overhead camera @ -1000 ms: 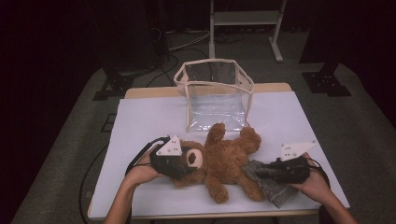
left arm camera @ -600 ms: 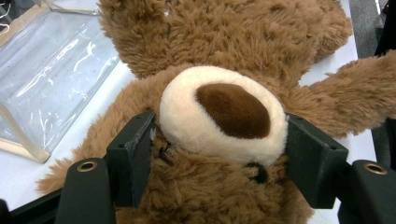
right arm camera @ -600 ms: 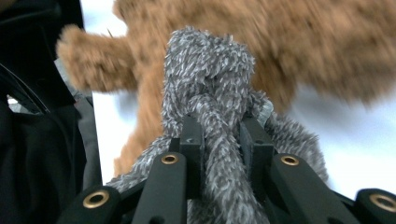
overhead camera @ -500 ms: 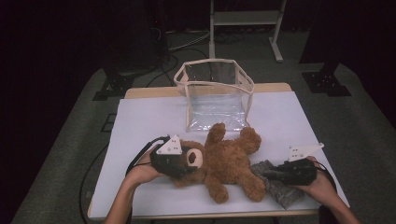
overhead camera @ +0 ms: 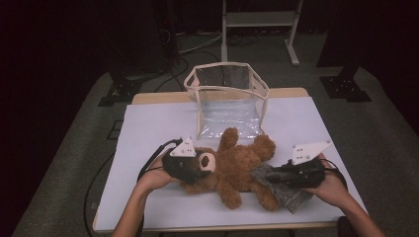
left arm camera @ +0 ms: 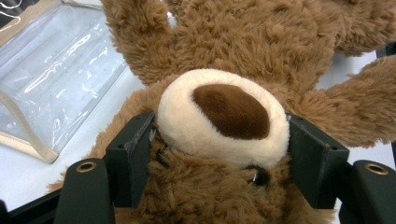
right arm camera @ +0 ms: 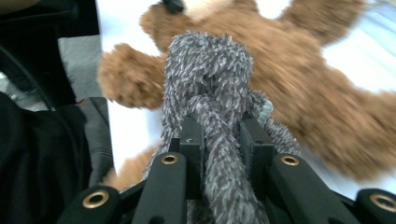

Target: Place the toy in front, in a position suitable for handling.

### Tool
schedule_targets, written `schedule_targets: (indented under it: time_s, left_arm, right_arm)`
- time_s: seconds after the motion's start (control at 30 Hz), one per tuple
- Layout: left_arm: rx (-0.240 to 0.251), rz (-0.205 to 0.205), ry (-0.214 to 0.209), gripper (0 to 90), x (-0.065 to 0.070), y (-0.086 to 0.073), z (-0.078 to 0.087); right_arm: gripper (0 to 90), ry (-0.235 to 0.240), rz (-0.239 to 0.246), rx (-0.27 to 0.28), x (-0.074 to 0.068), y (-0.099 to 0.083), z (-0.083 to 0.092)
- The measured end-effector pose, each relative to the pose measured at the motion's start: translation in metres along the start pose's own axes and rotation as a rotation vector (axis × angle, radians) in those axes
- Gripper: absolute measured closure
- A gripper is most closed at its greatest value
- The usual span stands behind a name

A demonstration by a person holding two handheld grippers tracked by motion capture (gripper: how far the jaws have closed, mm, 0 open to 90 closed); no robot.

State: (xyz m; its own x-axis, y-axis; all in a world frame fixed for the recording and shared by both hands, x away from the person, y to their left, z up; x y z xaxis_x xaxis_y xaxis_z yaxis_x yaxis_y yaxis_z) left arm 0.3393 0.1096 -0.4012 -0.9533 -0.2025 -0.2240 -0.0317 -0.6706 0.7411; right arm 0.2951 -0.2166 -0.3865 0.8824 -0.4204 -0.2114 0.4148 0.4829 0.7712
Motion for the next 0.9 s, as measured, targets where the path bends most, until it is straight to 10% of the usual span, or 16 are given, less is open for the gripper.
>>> schedule_targets:
  time_s: [0.2, 0.57, 0.9]
  left_arm:
    - [0.008, 0.018, 0.006, 30.1, 0.0, -0.001, 0.0]
    - [0.01, 0.03, 0.014, 30.0, -0.001, 0.0, -0.001]
    - [-0.009, -0.009, 0.009, 29.9, 0.006, 0.004, -0.001]
  right_arm:
    - [73.5, 0.023, 0.049, -0.044, -0.014, -0.002, -0.024]
    - [73.4, -0.021, -0.036, -0.048, -0.007, -0.045, 0.001]
    - [73.5, 0.001, 0.085, -0.034, -0.015, 0.009, -0.026]
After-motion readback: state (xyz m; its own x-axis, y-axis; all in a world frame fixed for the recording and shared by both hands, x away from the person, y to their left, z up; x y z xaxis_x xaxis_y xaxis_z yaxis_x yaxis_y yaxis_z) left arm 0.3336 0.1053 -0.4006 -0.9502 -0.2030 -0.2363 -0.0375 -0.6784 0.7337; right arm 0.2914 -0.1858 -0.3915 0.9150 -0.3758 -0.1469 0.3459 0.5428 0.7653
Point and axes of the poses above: each handheld gripper's, and its own axes: z roughly backward along the jaws, y roughly out of its top, x roughly to its right, the point moved 3 cm from there along -z, roughly forward along the jaws, and after that the axes turned 11 degrees about -z, right-handed, at the moved point
